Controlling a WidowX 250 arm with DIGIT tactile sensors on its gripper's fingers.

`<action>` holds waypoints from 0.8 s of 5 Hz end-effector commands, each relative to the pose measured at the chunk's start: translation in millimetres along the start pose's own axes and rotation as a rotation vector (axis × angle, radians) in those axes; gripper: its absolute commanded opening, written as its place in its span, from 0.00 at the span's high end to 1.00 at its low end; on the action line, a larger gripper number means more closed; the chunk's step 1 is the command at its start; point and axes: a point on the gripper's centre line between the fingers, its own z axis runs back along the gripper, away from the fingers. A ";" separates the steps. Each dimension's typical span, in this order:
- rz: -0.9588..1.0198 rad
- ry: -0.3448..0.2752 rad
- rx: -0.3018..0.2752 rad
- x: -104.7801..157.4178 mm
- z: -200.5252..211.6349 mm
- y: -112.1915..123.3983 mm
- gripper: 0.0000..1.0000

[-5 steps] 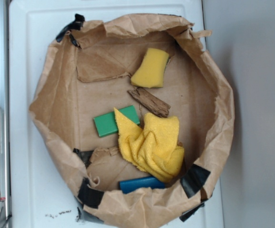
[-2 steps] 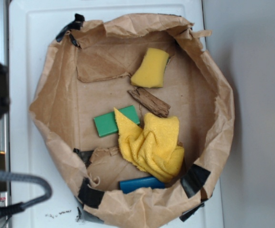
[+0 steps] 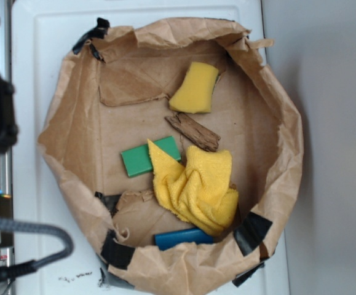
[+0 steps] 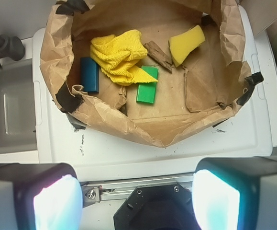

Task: Grab the green sponge.

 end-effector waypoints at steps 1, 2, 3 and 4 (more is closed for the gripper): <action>0.122 -0.151 -0.035 38.3 -18.2 -0.7 0.00; 0.238 -0.239 -0.007 65.3 -46.3 2.5 0.00; 0.307 -0.279 0.041 89.3 -68.0 12.8 0.00; 0.396 -0.314 0.069 113.3 -90.0 30.8 0.00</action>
